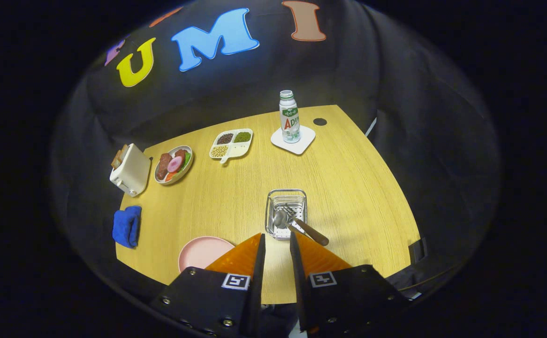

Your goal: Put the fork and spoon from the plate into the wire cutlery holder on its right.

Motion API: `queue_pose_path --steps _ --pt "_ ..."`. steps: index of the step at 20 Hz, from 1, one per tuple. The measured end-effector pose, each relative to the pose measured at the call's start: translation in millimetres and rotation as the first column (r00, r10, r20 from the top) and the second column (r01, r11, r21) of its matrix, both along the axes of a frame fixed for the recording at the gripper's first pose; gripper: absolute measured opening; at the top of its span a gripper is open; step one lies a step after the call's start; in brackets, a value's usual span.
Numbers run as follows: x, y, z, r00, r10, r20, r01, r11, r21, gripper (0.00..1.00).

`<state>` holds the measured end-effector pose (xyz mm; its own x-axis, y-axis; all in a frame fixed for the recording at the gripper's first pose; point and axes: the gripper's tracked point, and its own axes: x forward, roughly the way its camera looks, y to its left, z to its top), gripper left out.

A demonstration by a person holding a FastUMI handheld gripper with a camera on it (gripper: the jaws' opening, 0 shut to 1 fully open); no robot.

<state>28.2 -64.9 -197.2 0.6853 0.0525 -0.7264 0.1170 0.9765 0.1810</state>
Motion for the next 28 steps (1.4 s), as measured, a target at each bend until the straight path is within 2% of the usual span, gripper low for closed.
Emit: queue_pose_path --steps 7,12,15,19,22,28 --pt "-2.2 18.9 8.9 0.995 0.080 0.056 -0.079 0.997 -0.027 0.32" --pt "8.9 6.9 15.9 0.996 0.044 0.073 -0.045 0.999 0.019 0.34" --pt "13.3 5.5 27.7 0.991 0.039 0.129 -0.041 0.999 0.018 0.33" --pt "18.8 4.8 59.8 0.953 0.055 0.298 -0.038 0.997 -0.060 0.33" --pt "21.0 -0.9 92.7 0.907 0.067 0.416 -0.009 0.990 -0.141 0.33" --pt "22.9 -11.3 133.6 0.842 0.085 0.533 0.052 0.970 -0.238 0.33"
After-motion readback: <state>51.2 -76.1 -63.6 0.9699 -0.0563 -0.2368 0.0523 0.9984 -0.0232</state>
